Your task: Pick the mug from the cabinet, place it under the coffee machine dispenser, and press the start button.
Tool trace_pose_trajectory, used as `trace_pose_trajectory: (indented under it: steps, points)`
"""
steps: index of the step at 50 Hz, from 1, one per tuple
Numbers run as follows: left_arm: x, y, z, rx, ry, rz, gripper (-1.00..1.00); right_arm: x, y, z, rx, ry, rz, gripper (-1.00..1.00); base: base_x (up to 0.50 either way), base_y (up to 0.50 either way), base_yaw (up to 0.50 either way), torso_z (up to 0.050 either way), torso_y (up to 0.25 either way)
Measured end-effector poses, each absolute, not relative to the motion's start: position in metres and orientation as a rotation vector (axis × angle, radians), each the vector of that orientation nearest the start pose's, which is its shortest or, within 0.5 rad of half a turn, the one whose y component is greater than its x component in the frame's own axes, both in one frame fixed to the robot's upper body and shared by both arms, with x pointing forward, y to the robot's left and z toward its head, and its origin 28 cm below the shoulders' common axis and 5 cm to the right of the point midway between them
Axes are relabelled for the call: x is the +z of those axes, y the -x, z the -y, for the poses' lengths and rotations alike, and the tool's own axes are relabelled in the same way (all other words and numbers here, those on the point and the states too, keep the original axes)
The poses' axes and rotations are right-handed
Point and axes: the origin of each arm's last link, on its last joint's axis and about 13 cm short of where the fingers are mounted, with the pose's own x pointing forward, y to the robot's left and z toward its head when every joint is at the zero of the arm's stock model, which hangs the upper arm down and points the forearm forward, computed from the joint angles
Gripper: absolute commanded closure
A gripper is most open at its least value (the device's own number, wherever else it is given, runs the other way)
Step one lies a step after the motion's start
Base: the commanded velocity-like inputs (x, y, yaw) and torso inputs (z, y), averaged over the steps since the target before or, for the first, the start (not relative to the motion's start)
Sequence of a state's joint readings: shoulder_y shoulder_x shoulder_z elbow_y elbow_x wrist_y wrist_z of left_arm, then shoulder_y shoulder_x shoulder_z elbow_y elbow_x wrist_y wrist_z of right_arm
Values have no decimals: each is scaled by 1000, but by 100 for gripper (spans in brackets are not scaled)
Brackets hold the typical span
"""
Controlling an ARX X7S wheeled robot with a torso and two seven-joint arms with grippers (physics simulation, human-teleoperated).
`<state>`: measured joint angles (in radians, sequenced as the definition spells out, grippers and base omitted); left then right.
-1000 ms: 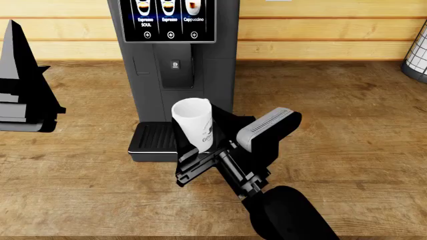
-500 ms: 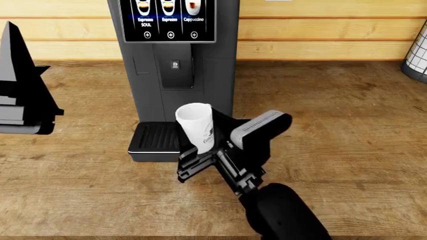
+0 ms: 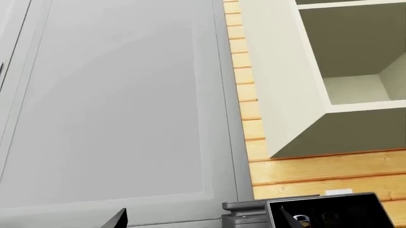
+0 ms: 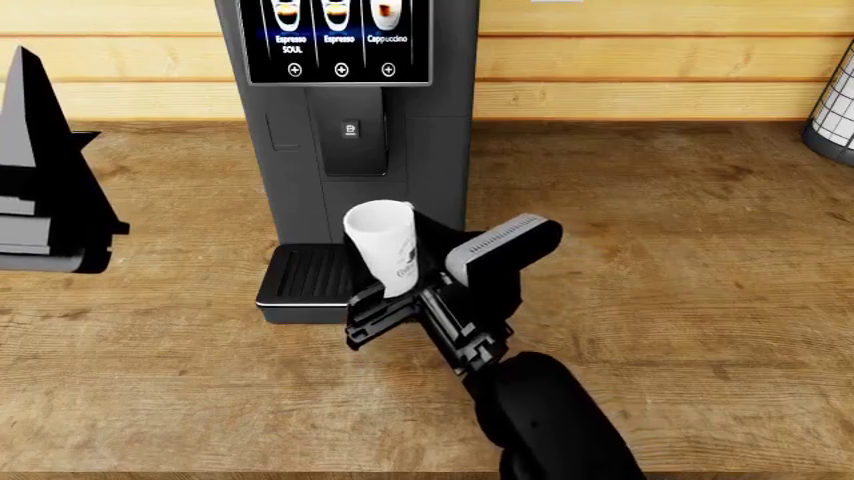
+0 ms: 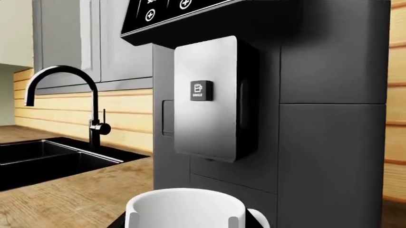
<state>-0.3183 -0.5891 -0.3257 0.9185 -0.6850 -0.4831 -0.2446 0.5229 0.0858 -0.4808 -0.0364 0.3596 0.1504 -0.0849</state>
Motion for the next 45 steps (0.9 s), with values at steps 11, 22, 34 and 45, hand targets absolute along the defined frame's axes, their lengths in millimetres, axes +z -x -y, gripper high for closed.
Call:
trace_pose_trajectory:
  steps: [11,22,34,45]
  points:
    - [254,-177,-284,-14,-78,759,-100,130,-300,6,622,-95,310,100,0,0,0,0,1]
    - [253,-177,-285,-12,-77,759,-100,128,-307,-1,605,-100,311,100,0,0,0,0,0]
    - [253,-177,-286,-11,-79,759,-100,124,-315,-5,566,-101,299,100,0,0,0,0,0]
    - [254,-176,-285,-17,-87,763,-100,121,-323,-7,550,-87,298,100,1,0,0,0,0]
